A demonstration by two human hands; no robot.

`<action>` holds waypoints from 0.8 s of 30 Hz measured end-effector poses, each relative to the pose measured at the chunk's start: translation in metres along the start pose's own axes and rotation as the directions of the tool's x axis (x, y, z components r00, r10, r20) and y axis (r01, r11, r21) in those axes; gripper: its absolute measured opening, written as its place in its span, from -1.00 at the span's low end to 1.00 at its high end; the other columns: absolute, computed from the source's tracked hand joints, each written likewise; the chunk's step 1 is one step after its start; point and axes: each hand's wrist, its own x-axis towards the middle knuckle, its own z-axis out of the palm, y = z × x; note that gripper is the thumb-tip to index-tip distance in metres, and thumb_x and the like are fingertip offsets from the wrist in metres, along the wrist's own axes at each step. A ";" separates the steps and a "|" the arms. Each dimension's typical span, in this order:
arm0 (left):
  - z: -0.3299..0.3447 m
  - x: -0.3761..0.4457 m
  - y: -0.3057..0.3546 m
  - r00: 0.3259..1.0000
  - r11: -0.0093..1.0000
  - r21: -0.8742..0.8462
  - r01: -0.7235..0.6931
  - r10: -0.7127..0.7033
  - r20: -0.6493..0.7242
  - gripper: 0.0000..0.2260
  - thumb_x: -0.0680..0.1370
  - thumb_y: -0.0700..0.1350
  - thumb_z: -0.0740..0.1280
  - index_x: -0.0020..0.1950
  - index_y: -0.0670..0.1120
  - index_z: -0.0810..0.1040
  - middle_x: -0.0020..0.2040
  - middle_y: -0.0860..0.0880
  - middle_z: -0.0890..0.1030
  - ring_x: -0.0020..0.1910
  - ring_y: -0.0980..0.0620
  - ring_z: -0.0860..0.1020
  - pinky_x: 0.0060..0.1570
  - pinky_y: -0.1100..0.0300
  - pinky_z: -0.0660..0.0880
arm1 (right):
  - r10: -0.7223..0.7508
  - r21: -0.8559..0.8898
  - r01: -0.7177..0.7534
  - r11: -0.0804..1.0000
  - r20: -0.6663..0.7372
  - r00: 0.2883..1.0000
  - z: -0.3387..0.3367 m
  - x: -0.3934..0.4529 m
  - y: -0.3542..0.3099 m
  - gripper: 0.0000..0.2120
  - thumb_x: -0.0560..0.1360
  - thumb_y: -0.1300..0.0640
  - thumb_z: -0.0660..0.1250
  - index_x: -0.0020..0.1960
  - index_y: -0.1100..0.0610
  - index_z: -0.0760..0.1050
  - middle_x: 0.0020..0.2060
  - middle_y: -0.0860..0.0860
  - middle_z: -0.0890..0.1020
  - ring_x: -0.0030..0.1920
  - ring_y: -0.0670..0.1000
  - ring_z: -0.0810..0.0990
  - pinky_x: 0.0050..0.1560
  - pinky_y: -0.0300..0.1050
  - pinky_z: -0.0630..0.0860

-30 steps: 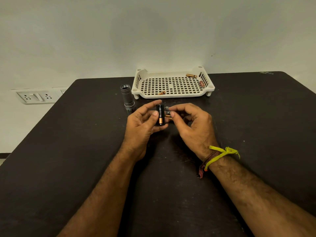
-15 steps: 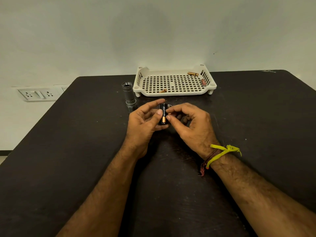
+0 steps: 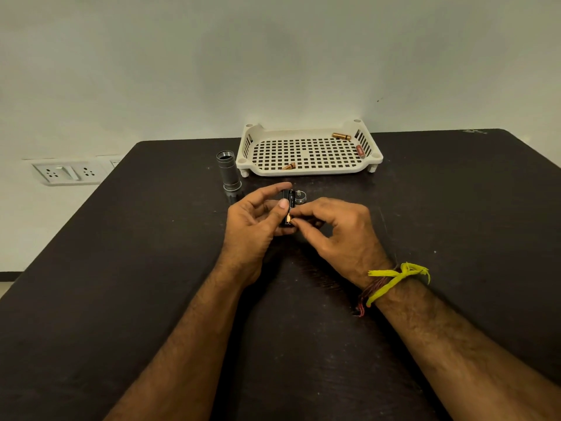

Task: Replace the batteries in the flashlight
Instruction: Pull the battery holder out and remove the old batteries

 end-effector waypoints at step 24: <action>0.006 -0.004 0.006 0.995 0.995 -0.099 0.014 -0.024 -0.099 -0.72 0.55 -0.32 0.39 0.26 -0.22 0.55 -0.06 -0.26 0.68 -0.09 -0.15 0.72 -0.10 0.00 0.67 | 0.310 0.301 -0.291 0.908 -0.014 0.951 0.002 -0.001 -0.001 -0.81 0.50 0.34 0.42 0.07 0.18 0.70 -0.07 0.00 0.72 -0.05 -0.05 0.71 0.02 0.02 0.66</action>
